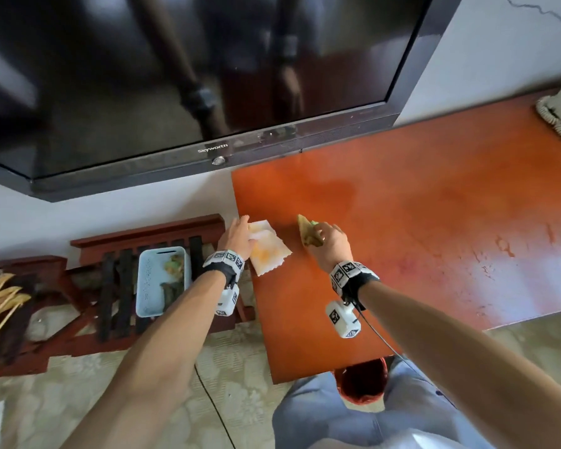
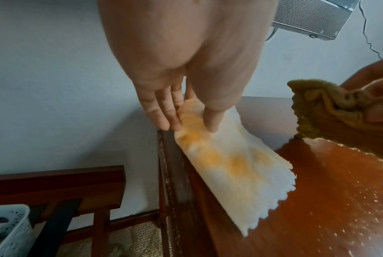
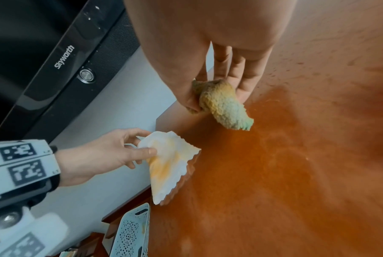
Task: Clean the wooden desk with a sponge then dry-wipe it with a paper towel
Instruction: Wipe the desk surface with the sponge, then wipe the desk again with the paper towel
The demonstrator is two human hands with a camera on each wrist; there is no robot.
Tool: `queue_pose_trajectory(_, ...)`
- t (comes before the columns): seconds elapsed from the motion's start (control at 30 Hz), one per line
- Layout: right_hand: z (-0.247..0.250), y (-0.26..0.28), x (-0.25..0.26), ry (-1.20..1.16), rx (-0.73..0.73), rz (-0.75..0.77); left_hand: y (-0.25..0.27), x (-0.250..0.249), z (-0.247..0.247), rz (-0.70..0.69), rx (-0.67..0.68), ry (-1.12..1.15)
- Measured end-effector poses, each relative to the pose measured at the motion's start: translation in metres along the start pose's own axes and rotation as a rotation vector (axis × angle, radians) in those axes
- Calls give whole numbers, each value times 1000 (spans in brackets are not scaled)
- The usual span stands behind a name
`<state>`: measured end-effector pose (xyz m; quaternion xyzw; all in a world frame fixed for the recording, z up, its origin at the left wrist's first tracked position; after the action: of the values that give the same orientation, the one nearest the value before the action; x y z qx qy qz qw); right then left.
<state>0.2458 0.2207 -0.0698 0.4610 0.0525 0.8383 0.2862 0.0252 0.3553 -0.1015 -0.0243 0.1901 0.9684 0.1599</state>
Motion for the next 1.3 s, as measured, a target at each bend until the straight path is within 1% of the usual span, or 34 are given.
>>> queue_pose_trajectory(0.07, -3, 4, -8, -16, -20, -30, -8, -1, -5, 9, 29, -48)
queue_pose_trajectory(0.17, -3, 16, -16, -28, -42, -32, -13, -3, 1, -3, 6, -66)
queue_pose_trajectory(0.23, -5, 23, -15, -7, -35, -21, -5, -2, 12, -14, -36, -3)
queue_pose_trajectory(0.27, -8, 26, -12, 8, -26, -12, 4, 2, 20, 9, -63, 75)
queue_pose_trajectory(0.37, -31, 30, 8, 81, 39, 46, 53, 28, 48, 111, -149, 349)
queue_pose_trajectory(0.43, -55, 30, 30, 138, 85, 123, 92, 53, 68, 155, -222, 450)
queue_pose_trajectory(0.5, -80, 25, 53, 217, 96, 212, 128, 79, 82, 223, -248, 528)
queue_pose_trajectory(0.6, -116, 7, 68, 354, 123, 265, 174, 115, 96, 315, -281, 548)
queue_pose_trajectory(0.7, -139, -3, 67, 451, 217, 250, 205, 134, 106, 309, -306, 553)
queue_pose_trajectory(0.77, -140, -1, 67, 397, 212, 231, 213, 137, 103, 318, -263, 600)
queue_pose_trajectory(0.83, -131, 8, 77, 222, 177, 244, 212, 128, 98, 311, -227, 680)
queue_pose_trajectory(0.87, -127, 16, 82, 100, 226, 235, 208, 120, 94, 302, -208, 725)
queue_pose_trajectory(0.9, -125, 30, 85, -37, 334, 180, 204, 109, 87, 300, -176, 796)
queue_pose_trajectory(0.93, -125, 47, 85, -194, 463, 80, 199, 97, 78, 310, -124, 873)
queue_pose_trajectory(0.97, -124, 67, 83, -340, 584, -55, 193, 84, 68, 318, -65, 938)
queue_pose_trajectory(1.0, -122, 85, 77, -456, 673, -185, 188, 71, 57, 328, 7, 976)
queue_pose_trajectory(1.03, -118, 99, 69, -541, 730, -273, 184, 59, 46, 337, 79, 994)
queue_pose_trajectory(1.07, -114, 108, 60, -613, 763, -312, 181, 48, 35, 344, 151, 1004)
queue_pose_trajectory(1.13, -100, 118, 43, -697, 779, -324, 177, 31, 18, 350, 236, 1030)
queue_pose_trajectory(1.17, -92, 117, 33, -694, 760, -313, 177, 24, 12, 348, 243, 1047)
queue_pose_trajectory(1.23, -68, 114, 23, -635, 701, -224, 178, 15, 4, 345, 204, 1033)
queue_pose_trajectory(1.3, -41, 104, 18, -485, 595, -87, 183, 5, 1, 331, 148, 978)
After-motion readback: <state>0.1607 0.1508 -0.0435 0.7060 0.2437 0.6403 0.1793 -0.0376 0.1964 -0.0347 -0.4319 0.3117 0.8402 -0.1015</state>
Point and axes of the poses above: each hand's wrist, its own y-axis away from the middle knuckle, its own z-axis out of the back of the hand, x = y × z, the point moved 8 cm from there along -y, towards the middle knuckle, and after that the axes turned 7 degrees about -y, right-handed, at the moved point
